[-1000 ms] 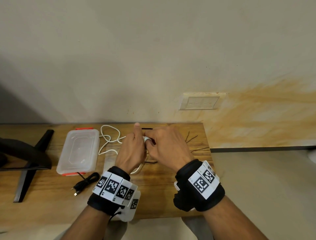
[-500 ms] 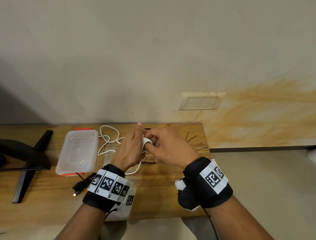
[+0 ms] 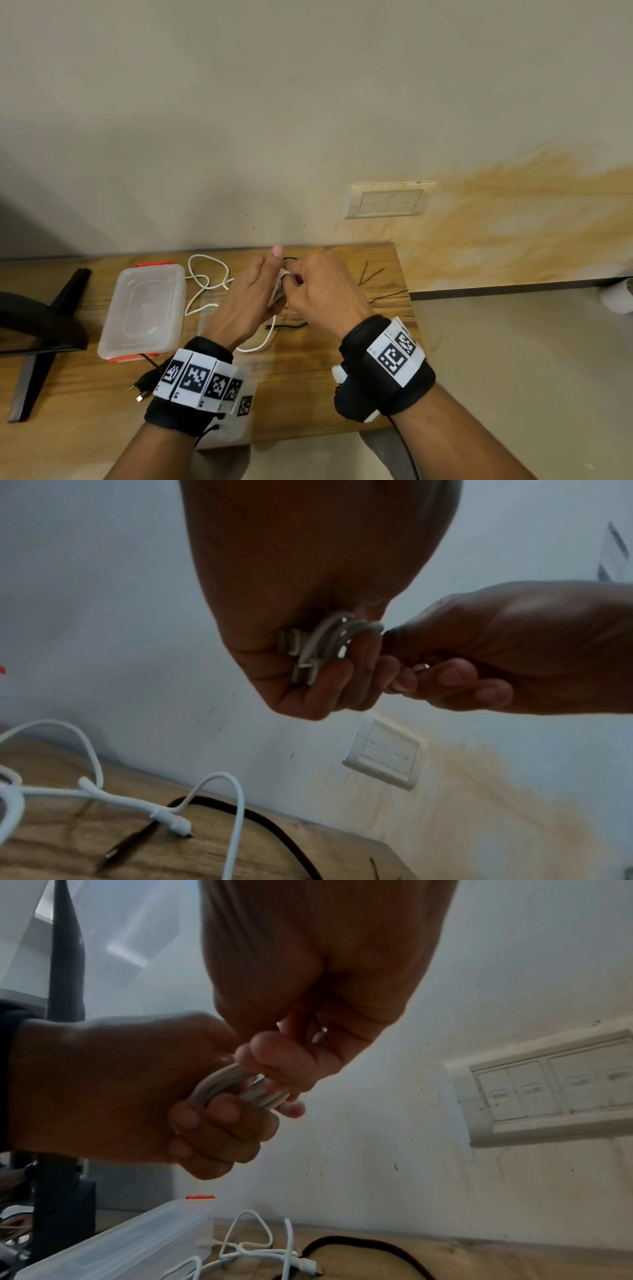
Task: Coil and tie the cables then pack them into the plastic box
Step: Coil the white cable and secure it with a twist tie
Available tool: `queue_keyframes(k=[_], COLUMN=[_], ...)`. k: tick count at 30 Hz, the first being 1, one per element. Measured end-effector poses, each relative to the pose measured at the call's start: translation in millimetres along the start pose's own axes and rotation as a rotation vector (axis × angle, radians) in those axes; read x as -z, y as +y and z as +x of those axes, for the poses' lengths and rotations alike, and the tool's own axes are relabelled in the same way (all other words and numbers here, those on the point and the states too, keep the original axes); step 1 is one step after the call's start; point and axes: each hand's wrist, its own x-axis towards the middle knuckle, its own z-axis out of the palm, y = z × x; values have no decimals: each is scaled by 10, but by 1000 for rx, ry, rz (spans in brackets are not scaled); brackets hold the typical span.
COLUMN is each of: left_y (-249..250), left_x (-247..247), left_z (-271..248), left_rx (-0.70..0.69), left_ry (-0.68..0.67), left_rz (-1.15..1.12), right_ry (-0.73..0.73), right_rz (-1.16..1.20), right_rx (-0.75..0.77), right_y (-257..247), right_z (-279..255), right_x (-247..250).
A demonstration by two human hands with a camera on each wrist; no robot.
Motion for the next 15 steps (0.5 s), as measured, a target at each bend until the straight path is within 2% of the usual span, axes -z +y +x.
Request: queue_keyframes(k=[8, 11, 15], left_y=[-161, -103, -55], left_x=[-57, -74, -66], left_z=[16, -13, -38], left_rx=[-177, -197, -203], left_ry=[-71, -131, -213], left_rz=[178, 274, 247], right_ry=[49, 58, 28], right_rz=[170, 219, 269], right_rx=[-186, -233, -290], right_y=[140, 158, 182], right_z=[26, 17, 29], right_x=[120, 145, 170])
